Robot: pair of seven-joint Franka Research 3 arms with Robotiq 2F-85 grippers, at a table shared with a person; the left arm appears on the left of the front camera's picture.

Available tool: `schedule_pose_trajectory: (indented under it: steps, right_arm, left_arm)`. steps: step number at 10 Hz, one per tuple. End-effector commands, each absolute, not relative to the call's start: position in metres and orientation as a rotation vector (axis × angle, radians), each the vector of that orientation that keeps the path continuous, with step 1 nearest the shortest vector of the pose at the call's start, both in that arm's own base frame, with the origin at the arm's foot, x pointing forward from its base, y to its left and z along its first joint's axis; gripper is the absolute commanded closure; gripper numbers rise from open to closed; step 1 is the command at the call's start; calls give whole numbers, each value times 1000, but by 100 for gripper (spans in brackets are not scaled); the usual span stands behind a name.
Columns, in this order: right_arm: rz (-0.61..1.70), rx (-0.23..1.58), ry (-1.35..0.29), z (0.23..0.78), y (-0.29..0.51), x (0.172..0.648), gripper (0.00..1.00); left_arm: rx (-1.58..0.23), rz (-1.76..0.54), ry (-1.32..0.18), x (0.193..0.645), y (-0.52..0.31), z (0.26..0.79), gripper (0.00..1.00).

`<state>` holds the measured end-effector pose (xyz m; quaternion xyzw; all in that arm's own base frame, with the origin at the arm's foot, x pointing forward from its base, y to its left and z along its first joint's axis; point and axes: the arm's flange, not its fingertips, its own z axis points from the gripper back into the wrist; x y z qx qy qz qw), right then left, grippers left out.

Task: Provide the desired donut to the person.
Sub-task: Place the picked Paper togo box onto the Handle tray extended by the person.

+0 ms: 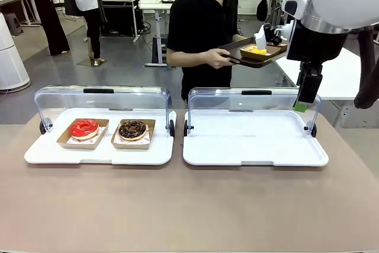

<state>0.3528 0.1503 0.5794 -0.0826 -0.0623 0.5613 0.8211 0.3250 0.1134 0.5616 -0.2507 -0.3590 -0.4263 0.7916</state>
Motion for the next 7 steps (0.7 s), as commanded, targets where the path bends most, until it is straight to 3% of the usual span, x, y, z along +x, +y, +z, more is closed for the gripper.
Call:
schedule_pose_trajectory:
  steps: [1, 7]
  right_arm:
    - [1206, -160, -142, 580, 149, 353, 0]
    - [1206, -160, -142, 580, 149, 353, 0]
  left_arm:
    - [-549, -930, -789, 324, 115, 561, 0]
    - [-549, -930, -789, 324, 115, 561, 0]
